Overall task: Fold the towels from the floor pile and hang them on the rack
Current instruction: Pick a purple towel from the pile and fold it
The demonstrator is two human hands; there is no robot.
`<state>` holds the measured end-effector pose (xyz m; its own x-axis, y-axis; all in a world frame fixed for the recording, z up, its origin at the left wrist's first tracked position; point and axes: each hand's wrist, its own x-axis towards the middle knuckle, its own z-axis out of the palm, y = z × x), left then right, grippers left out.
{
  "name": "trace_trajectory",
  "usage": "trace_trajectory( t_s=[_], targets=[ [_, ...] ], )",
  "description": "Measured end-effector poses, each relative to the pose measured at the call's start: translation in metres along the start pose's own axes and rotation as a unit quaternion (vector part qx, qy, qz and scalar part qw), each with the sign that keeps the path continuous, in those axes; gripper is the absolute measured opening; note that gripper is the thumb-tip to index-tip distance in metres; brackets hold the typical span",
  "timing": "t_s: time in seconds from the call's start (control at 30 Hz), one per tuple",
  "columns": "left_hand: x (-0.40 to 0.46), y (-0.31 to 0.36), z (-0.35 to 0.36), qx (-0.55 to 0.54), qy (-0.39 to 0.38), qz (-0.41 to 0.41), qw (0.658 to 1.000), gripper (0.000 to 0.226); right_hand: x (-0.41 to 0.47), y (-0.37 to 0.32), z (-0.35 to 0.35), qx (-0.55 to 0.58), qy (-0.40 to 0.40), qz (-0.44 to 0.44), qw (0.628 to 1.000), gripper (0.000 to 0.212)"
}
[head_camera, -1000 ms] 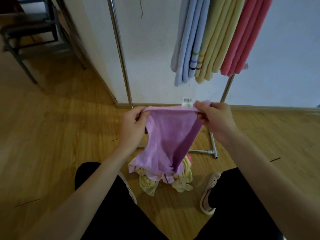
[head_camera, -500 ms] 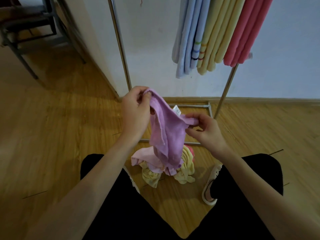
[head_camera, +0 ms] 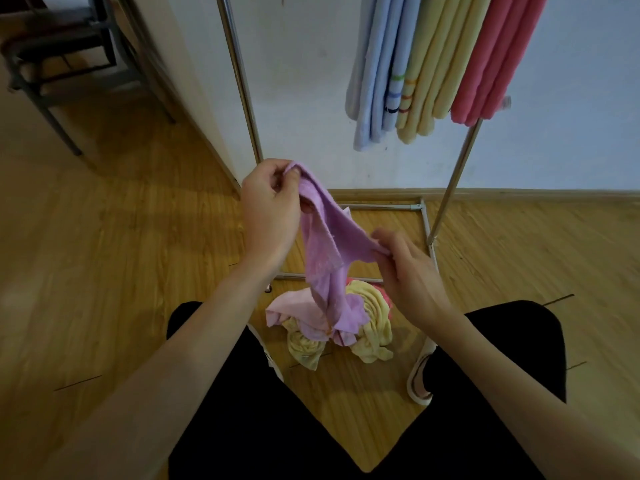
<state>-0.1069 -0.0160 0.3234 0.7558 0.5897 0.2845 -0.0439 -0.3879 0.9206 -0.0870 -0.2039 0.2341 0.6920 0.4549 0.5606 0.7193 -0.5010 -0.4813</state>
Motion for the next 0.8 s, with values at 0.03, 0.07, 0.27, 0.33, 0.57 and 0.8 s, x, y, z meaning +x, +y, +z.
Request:
trace_trajectory(
  t_s=[0.03, 0.07, 0.27, 0.33, 0.57, 0.8],
  targets=[
    [0.0, 0.0, 0.001, 0.001, -0.002, 0.0, 1.0, 0.016, -0.001, 0.0, 0.001, -0.009, -0.006, -0.022, 1.0, 0.026],
    [0.0, 0.001, 0.001, 0.0, -0.004, 0.0, 1.0, 0.016, -0.001, 0.0, 0.003, -0.009, -0.015, -0.036, 0.999, 0.022],
    [-0.005, 0.004, 0.006, -0.006, -0.012, 0.004, 1.0, 0.014, 0.0, -0.006, 0.007, 0.116, -0.018, 0.022, 0.993, 0.012],
    [-0.006, 0.005, 0.008, -0.008, -0.01, 0.003, 1.0, 0.014, -0.001, -0.008, 0.007, 0.109, -0.034, 0.005, 0.993, 0.01],
    [-0.006, 0.007, 0.014, -0.009, -0.008, 0.004, 1.0, 0.015, -0.003, -0.008, 0.013, 0.175, -0.066, 0.082, 0.979, 0.027],
    [-0.004, 0.004, 0.018, -0.012, 0.001, -0.001, 1.0, 0.016, 0.004, -0.02, 0.006, 0.228, -0.055, 0.107, 0.966, 0.019]
  ],
)
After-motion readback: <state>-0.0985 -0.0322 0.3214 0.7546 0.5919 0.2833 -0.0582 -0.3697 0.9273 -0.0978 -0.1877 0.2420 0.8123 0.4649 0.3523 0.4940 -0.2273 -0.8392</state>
